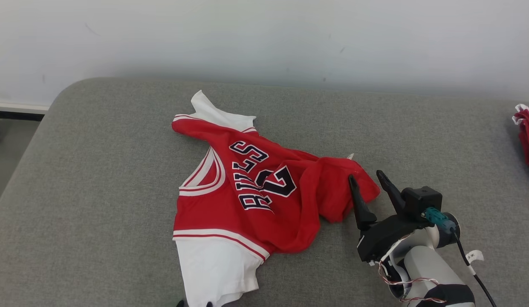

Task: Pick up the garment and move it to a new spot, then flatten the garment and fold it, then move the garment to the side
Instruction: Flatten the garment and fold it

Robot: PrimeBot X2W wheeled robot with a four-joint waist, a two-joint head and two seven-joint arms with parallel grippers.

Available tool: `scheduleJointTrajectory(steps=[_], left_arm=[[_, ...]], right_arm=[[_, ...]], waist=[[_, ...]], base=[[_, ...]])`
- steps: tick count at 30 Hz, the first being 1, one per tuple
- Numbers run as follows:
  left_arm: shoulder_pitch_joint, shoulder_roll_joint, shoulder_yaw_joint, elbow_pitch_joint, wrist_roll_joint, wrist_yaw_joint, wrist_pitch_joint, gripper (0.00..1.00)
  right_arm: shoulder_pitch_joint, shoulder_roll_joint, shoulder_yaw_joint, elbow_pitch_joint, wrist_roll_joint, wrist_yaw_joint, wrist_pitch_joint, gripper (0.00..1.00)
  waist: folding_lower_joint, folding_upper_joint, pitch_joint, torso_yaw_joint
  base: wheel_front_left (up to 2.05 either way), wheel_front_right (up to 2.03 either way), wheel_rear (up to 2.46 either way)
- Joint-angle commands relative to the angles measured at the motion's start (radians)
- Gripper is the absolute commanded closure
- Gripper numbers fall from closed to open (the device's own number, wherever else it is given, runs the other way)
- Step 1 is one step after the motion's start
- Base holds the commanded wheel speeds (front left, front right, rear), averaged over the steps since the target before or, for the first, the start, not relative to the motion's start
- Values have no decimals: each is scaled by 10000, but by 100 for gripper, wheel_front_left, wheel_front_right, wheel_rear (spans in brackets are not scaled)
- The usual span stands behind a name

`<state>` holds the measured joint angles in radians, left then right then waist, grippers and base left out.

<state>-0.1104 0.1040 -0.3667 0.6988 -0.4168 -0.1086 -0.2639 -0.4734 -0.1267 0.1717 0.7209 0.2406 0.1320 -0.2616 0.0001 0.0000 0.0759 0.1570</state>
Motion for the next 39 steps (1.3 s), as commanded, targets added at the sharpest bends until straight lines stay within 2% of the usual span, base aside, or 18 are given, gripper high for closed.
scheduleJointTrajectory(steps=[1,5,6,7,8,9,16,24,31,35,39], left_arm=[[-162,-104,-61,90,72,-68,-5,0],[-373,-234,-208,331,113,-157,0,0],[-420,-274,-246,437,42,-185,34,6],[-491,-312,-251,508,-50,-179,44,58],[-572,-343,-249,581,-108,-194,46,74],[-625,-381,-274,635,-173,-200,46,100],[-619,-412,43,231,-394,-212,7,100],[242,-231,1259,-1901,-168,-212,-16,100],[408,45,1641,-3307,257,-214,-16,100],[-355,462,1499,-4085,332,-216,184,100],[-1879,1291,1222,-4754,190,-214,860,100]], right_arm=[[-123,7,17,77,67,-25,-42,0],[-363,61,185,404,259,-25,-41,0],[-416,82,201,497,350,-25,-41,12],[-474,86,210,569,446,-25,-43,69],[-532,97,219,651,544,-25,-43,90],[-576,105,268,749,632,-25,-43,100],[-219,-194,264,-47,805,-25,-43,100],[958,-713,-84,-1975,748,-25,-43,100],[1522,-1029,-39,-2913,909,-25,-45,100],[1205,-1224,-56,-3126,1316,-25,14,100],[481,-1492,128,-3312,1405,-25,248,100]], waist=[[-1,0,63,48],[-1,0,175,139],[-1,0,197,159],[-1,0,216,182],[-1,0,242,204],[-1,0,264,219],[-1,0,141,176],[-1,0,-297,-167],[-1,0,-494,-513],[-1,0,-383,-756],[-1,0,-16,-985]], base=[[0,0,0],[0,0,0],[0,0,0],[0,0,0],[0,0,0],[0,0,0],[0,0,0],[0,0,0],[0,0,0],[0,0,0],[0,0,0]])
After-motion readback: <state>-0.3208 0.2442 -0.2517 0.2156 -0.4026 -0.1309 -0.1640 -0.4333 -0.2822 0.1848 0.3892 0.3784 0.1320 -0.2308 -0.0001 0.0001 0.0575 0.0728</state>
